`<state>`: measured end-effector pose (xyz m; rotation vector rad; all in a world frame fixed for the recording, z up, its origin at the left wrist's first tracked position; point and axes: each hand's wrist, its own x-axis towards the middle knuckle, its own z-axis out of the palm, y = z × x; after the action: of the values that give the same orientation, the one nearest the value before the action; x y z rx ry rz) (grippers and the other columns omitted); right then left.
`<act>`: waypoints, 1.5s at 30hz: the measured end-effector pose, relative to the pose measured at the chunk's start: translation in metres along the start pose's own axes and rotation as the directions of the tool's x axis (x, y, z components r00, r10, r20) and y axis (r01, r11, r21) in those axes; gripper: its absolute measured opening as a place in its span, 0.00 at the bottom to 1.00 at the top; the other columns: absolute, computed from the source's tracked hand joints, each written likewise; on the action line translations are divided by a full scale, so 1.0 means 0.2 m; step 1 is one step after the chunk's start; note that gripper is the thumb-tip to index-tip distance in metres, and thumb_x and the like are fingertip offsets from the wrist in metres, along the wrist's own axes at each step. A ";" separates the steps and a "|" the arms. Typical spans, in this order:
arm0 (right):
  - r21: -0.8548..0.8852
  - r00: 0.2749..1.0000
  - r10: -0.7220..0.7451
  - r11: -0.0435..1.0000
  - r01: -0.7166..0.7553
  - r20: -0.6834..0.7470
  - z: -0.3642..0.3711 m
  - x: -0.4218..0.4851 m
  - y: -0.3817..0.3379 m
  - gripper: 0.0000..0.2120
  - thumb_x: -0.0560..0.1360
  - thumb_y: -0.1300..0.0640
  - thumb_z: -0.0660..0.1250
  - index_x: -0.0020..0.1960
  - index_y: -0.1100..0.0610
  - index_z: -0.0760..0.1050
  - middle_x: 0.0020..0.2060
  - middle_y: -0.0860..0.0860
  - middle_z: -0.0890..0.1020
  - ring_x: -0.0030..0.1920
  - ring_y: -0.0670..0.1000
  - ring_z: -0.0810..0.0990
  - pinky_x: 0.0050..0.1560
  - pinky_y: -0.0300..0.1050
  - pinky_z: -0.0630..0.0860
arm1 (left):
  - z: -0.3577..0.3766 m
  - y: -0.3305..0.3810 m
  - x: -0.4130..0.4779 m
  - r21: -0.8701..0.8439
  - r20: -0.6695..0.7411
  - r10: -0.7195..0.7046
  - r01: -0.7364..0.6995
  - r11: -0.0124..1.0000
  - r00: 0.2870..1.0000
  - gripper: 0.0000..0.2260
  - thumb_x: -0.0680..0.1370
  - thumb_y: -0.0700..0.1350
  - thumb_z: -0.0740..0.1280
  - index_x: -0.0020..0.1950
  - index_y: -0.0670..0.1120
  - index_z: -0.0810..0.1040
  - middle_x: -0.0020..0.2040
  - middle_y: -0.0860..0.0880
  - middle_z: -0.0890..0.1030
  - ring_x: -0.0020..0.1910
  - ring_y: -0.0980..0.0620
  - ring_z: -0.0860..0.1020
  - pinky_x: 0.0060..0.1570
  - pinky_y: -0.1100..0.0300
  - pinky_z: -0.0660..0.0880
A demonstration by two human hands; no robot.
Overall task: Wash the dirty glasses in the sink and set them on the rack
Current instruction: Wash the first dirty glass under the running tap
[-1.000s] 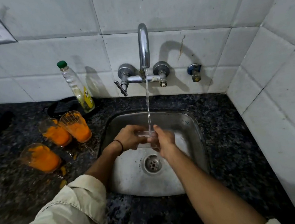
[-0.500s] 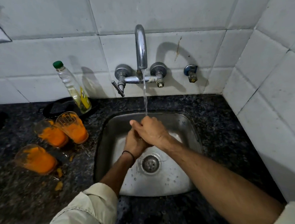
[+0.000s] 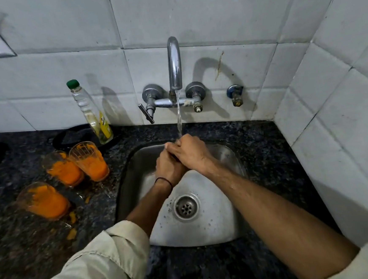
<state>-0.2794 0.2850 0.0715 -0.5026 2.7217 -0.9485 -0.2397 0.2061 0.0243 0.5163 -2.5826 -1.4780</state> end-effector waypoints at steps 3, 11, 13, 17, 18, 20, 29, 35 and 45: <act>-0.151 0.989 -0.120 0.980 0.132 0.083 -0.07 0.00 0.01 0.21 0.80 0.45 0.63 0.33 0.54 0.76 0.32 0.51 0.81 0.34 0.50 0.80 0.41 0.46 0.76 | -0.04 -0.04 0.01 -0.332 0.299 -0.006 0.110 0.937 0.954 0.14 0.71 0.38 0.75 0.56 0.42 0.79 0.49 0.45 0.84 0.52 0.48 0.83 0.51 0.58 0.79; -0.001 0.984 -0.024 1.000 0.025 0.174 -0.10 0.00 -0.03 0.22 0.80 0.41 0.61 0.37 0.57 0.77 0.36 0.54 0.82 0.38 0.52 0.81 0.44 0.48 0.77 | -0.04 -0.05 0.02 -0.188 0.193 0.001 0.036 0.982 0.981 0.15 0.68 0.44 0.77 0.52 0.47 0.81 0.45 0.48 0.85 0.45 0.51 0.83 0.46 0.55 0.80; -0.011 0.996 0.069 0.998 -0.068 0.061 -0.03 0.02 -0.03 0.22 0.81 0.41 0.59 0.40 0.57 0.77 0.41 0.57 0.83 0.44 0.57 0.82 0.48 0.49 0.77 | 0.02 -0.03 -0.02 -0.007 -0.015 -0.008 0.008 1.000 1.000 0.18 0.68 0.51 0.75 0.56 0.49 0.79 0.45 0.51 0.84 0.44 0.54 0.82 0.45 0.56 0.79; -0.225 0.981 -0.134 0.960 0.164 0.140 -0.08 -0.03 -0.02 0.21 0.81 0.45 0.60 0.32 0.53 0.73 0.31 0.52 0.79 0.33 0.51 0.78 0.39 0.47 0.76 | -0.05 -0.05 -0.04 -0.385 0.330 0.008 0.127 0.914 0.944 0.11 0.71 0.36 0.75 0.52 0.41 0.81 0.47 0.43 0.85 0.52 0.46 0.83 0.57 0.48 0.79; -0.254 0.964 -0.162 0.943 0.215 0.212 -0.11 -0.05 -0.02 0.22 0.80 0.45 0.61 0.30 0.52 0.72 0.29 0.50 0.77 0.30 0.49 0.76 0.35 0.45 0.72 | -0.08 -0.07 -0.03 -0.435 0.414 0.094 0.106 0.894 0.906 0.09 0.70 0.34 0.74 0.49 0.41 0.83 0.47 0.42 0.85 0.52 0.45 0.83 0.58 0.48 0.79; -0.261 0.956 -0.150 0.941 0.217 0.252 -0.10 -0.08 -0.02 0.21 0.81 0.46 0.60 0.30 0.51 0.71 0.28 0.49 0.75 0.29 0.47 0.73 0.36 0.44 0.68 | -0.10 -0.09 -0.03 -0.403 0.461 0.144 0.062 0.913 0.875 0.09 0.70 0.34 0.74 0.48 0.42 0.83 0.47 0.42 0.85 0.50 0.49 0.84 0.53 0.53 0.80; 0.021 0.986 -0.156 0.988 0.155 0.065 0.09 -0.16 -0.02 0.10 0.82 0.58 0.58 0.59 0.56 0.76 0.49 0.54 0.81 0.49 0.54 0.81 0.50 0.50 0.77 | -0.07 -0.14 0.08 -0.083 -0.002 0.091 -0.091 0.992 0.996 0.08 0.73 0.45 0.65 0.51 0.45 0.77 0.45 0.49 0.82 0.47 0.49 0.80 0.49 0.54 0.77; -0.615 0.730 -0.300 0.397 0.681 0.614 -0.15 -0.01 0.15 0.18 0.74 0.64 0.63 0.60 0.51 0.77 0.61 0.48 0.79 0.67 0.49 0.72 0.77 0.62 0.45 | -0.09 -0.12 0.06 -0.050 0.237 0.206 -0.200 0.978 0.949 0.27 0.61 0.38 0.79 0.57 0.52 0.77 0.49 0.56 0.83 0.47 0.61 0.81 0.48 0.68 0.77; 0.099 0.977 -0.179 0.981 0.168 0.113 0.12 -0.09 0.05 0.15 0.76 0.68 0.62 0.57 0.58 0.82 0.54 0.55 0.82 0.55 0.55 0.80 0.56 0.50 0.77 | -0.09 -0.15 0.06 -0.084 -0.006 0.154 -0.154 0.985 0.988 0.13 0.70 0.38 0.69 0.53 0.46 0.78 0.45 0.52 0.83 0.46 0.55 0.80 0.47 0.64 0.74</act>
<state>-0.2582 0.2862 0.0490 -0.7646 2.5473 -1.0397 -0.2388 0.1729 0.0073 0.2986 -2.4841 -1.5268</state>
